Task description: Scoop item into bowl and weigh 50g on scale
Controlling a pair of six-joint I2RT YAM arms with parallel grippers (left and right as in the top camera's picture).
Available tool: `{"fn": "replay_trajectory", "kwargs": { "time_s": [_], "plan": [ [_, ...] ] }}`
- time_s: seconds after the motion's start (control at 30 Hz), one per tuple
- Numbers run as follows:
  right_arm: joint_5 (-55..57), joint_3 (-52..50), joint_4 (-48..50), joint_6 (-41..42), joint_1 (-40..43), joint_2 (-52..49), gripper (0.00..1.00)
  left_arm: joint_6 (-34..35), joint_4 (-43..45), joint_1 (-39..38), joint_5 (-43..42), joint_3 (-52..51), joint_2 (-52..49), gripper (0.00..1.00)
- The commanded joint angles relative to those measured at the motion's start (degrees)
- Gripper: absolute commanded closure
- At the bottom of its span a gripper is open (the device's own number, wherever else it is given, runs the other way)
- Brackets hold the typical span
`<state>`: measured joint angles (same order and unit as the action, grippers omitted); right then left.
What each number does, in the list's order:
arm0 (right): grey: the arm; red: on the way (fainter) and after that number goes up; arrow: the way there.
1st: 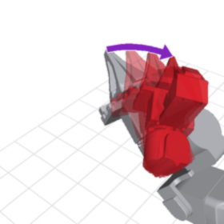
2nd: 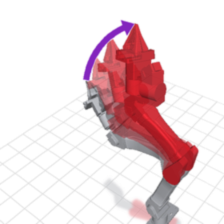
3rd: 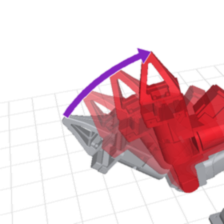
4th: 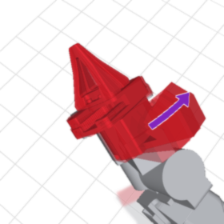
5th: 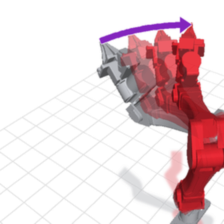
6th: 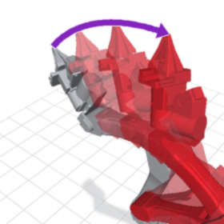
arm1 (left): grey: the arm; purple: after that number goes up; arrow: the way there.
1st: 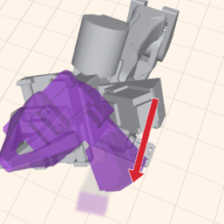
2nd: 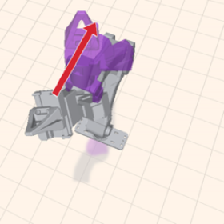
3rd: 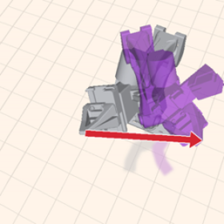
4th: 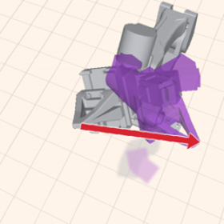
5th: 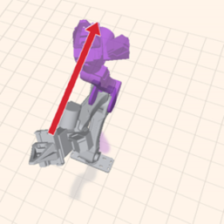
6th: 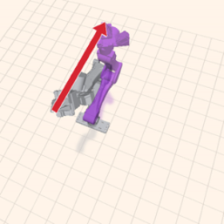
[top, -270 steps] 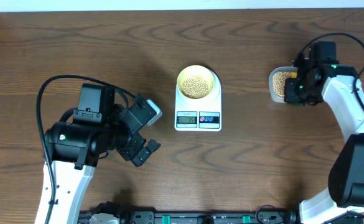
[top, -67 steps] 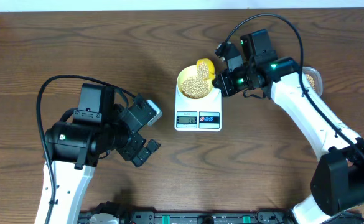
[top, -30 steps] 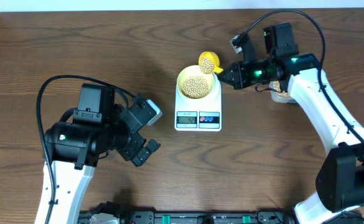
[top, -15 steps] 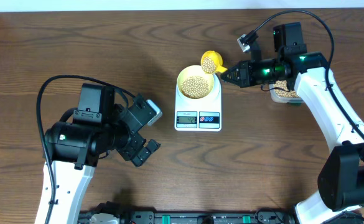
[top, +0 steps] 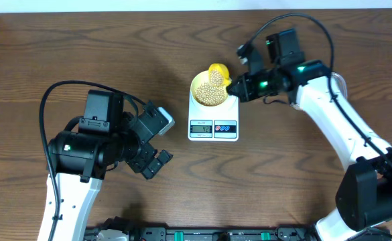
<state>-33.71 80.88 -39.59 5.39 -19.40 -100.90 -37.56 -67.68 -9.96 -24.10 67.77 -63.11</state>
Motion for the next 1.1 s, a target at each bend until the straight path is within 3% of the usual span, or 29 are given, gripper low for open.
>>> {"fn": "replay_trajectory", "kwargs": {
  "time_s": [0.0, 1.07],
  "plan": [
    [9.5, 1.6, 0.2, -1.0, -2.1, 0.1, 0.99, -0.6, -0.2, 0.2, -0.9, 0.7, 0.3, 0.00],
    [21.4, 1.6, 1.3, -8.9, -7.0, 0.1, 0.99, -0.6, -0.2, 0.2, -0.9, 0.7, 0.3, 0.00]
  ]
}}
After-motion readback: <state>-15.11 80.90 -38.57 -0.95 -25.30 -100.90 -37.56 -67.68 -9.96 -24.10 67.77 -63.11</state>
